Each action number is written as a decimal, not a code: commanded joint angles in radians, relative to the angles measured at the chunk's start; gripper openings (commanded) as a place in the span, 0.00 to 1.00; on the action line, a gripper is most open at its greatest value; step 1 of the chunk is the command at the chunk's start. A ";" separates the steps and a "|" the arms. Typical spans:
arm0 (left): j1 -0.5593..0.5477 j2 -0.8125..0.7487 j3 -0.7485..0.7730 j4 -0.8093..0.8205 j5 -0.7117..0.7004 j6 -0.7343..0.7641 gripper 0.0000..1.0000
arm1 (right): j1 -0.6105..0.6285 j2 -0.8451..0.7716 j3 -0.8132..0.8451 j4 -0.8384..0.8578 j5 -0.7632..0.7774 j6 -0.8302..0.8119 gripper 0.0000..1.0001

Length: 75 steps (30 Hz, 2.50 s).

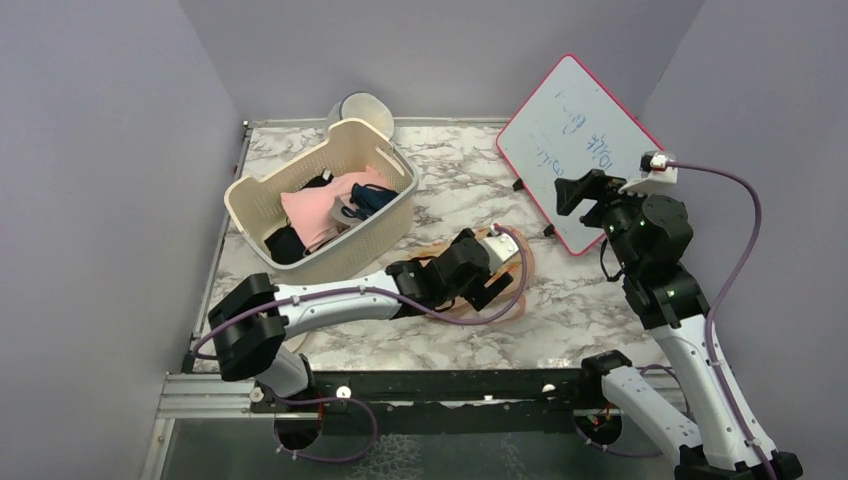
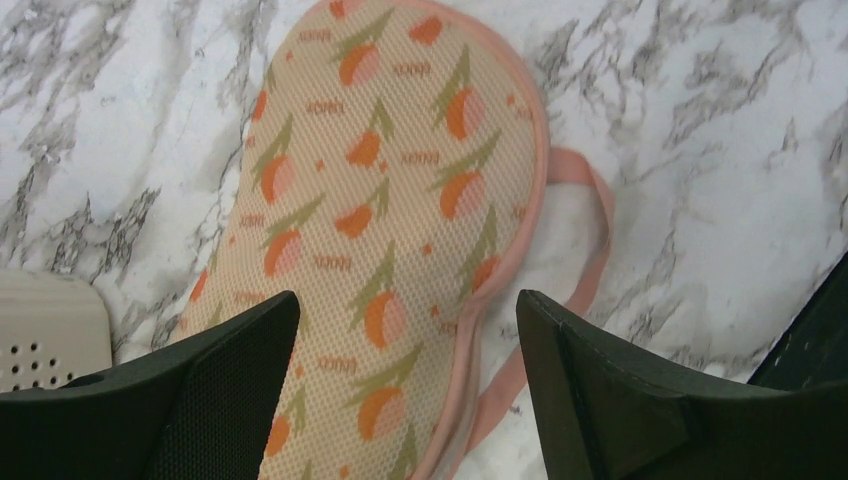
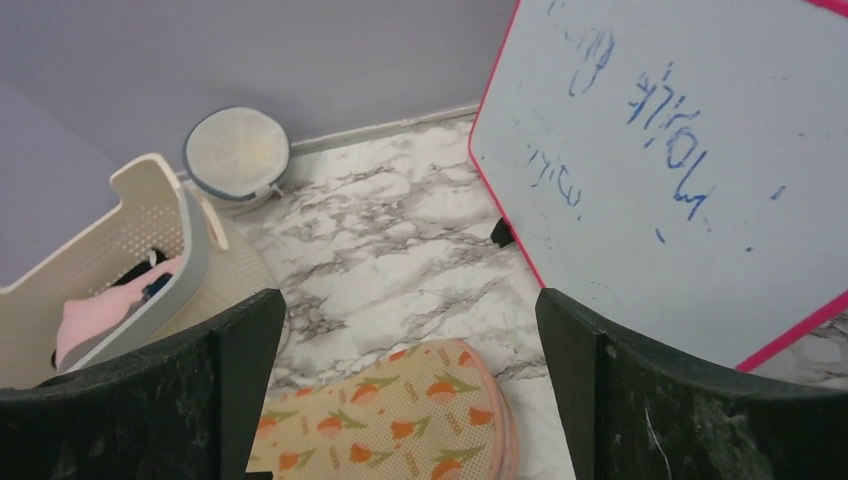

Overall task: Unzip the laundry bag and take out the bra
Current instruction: Open the laundry bag at the center of the board.

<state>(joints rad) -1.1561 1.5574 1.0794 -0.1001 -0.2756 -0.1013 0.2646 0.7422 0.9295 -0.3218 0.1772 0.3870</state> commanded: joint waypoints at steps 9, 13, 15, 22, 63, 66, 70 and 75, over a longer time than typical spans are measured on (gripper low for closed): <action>-0.027 -0.030 -0.121 -0.008 0.027 0.190 0.71 | -0.002 -0.024 -0.020 0.035 -0.183 -0.037 0.94; -0.048 0.050 -0.078 -0.005 -0.005 0.225 0.65 | -0.002 -0.031 -0.004 0.012 -0.167 -0.050 0.94; -0.059 0.084 -0.065 0.006 -0.047 0.242 0.62 | -0.002 -0.041 -0.007 0.009 -0.161 -0.054 0.94; -0.079 0.190 -0.018 0.000 -0.160 0.283 0.48 | -0.002 -0.067 -0.011 -0.001 -0.147 -0.067 0.94; -0.085 0.005 0.128 -0.040 -0.110 0.238 0.00 | -0.002 -0.138 0.058 0.006 -0.090 -0.081 0.94; -0.023 -0.008 0.136 -0.042 -0.109 0.222 0.00 | -0.002 -0.139 0.060 0.001 -0.089 -0.080 0.94; 0.092 0.030 0.194 -0.089 -0.064 0.135 0.00 | -0.002 -0.151 0.061 -0.003 -0.089 -0.084 0.94; 0.161 0.111 0.293 -0.150 -0.034 0.121 0.00 | -0.002 -0.161 0.065 -0.018 -0.081 -0.086 0.94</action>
<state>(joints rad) -1.0267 1.6062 1.2858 -0.1928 -0.3389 0.0544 0.2646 0.5964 0.9752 -0.3225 0.0673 0.3157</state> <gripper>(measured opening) 0.008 0.943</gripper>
